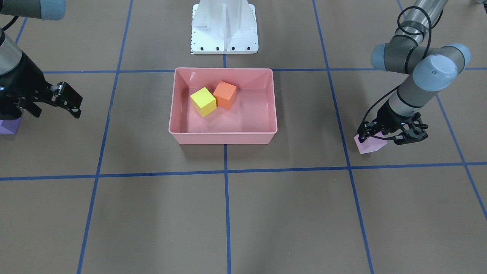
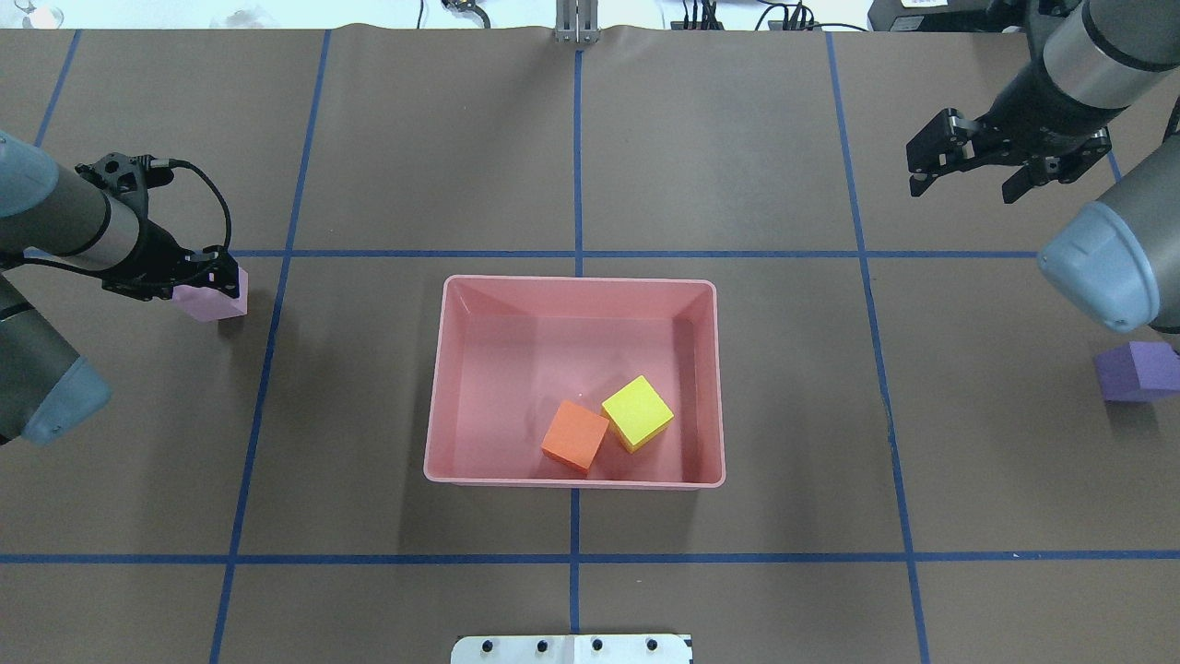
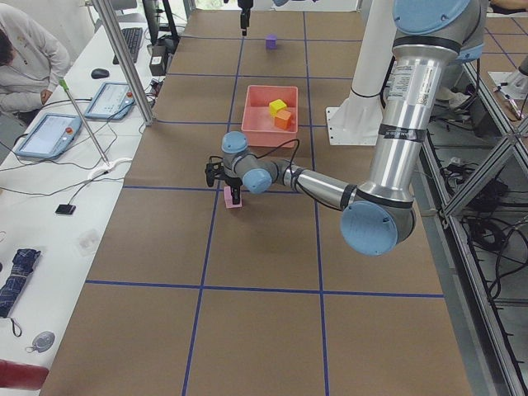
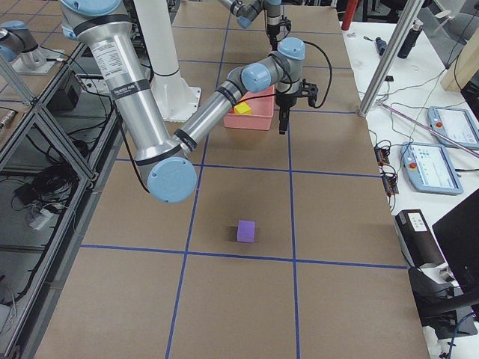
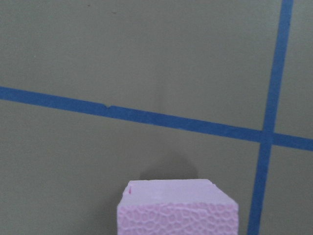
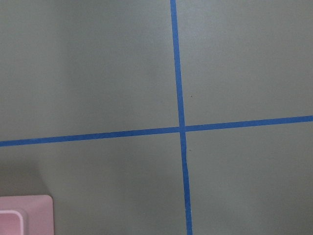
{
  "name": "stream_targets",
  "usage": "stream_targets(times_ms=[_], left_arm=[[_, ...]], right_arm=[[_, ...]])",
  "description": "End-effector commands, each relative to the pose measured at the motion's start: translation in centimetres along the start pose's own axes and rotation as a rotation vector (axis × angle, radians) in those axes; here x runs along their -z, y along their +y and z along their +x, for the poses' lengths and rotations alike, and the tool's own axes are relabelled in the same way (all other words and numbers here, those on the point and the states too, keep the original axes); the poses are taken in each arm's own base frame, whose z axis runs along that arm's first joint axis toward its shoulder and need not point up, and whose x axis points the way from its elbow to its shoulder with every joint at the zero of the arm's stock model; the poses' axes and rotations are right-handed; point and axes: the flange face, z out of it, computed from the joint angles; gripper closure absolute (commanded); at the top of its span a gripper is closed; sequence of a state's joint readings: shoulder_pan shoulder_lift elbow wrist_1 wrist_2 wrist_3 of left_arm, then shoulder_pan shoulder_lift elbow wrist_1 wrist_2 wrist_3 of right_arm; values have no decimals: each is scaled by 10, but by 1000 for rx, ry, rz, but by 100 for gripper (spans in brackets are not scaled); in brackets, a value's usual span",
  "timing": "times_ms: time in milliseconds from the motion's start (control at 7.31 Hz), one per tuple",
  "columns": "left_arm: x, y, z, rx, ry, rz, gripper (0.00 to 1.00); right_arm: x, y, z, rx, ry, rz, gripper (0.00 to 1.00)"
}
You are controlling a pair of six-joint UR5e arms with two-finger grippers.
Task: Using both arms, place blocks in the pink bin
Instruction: 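Carry the lilac cube into the bin with the left gripper and release it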
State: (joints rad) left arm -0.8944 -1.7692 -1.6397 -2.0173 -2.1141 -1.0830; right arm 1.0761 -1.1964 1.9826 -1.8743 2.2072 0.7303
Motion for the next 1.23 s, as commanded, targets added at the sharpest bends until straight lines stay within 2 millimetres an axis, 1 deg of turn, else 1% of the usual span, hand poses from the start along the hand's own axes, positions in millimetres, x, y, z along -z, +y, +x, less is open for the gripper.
stream_targets(times_ms=[0,137,274,411,547,684,821,958,1095], left_arm=[[76,9,79,13,2,0,100],[117,14,134,15,1,-5,100],[135,30,189,42,33,-24,100],[123,73,243,72,65,-78,100],[118,104,282,76,90,-107,100],[110,132,314,28,100,-98,74],[103,151,337,-3,102,-85,32],[105,154,346,-13,110,-86,0],[105,155,345,-13,110,-86,0]], right_arm=[[-4,0,66,80,40,-10,0],[-11,8,101,117,55,-18,0],[-23,22,130,145,51,-5,0],[-42,40,162,167,39,16,0],[-56,60,193,177,35,25,0],[-65,76,213,200,40,24,0],[-70,88,234,229,55,8,0],[-73,96,263,258,72,-6,0],[-78,107,285,219,87,-23,0]])
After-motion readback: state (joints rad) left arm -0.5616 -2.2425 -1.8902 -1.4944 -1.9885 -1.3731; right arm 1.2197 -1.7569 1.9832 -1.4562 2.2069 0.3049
